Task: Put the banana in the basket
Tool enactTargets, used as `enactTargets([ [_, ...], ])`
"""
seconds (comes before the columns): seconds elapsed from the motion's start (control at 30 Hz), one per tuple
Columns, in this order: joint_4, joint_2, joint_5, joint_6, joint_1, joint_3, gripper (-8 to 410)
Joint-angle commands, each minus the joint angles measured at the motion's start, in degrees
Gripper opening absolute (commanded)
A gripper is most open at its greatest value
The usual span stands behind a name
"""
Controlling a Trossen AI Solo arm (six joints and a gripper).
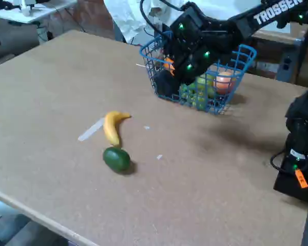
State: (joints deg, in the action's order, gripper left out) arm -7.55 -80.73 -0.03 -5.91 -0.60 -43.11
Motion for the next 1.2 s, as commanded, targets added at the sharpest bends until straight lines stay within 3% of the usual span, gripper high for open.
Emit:
enactTargets([
  [0.0, -0.04, 0.02, -0.04, -0.07, -0.02, -0.04, 220],
  [0.47, -0.04, 0.02, -0.13, -0.11, -0.04, -0.04, 220],
  [0.57, -0.39, 0.02, -2.16, -0.70, 0.09, -0.04, 220],
  [0.9, 0.02, 0.04, -7.21, -19.82, 1.33, -0.17, 231],
  [1.17, 0.22, -0.24, -7.13, -36.28, 4.22, -1.75, 310],
])
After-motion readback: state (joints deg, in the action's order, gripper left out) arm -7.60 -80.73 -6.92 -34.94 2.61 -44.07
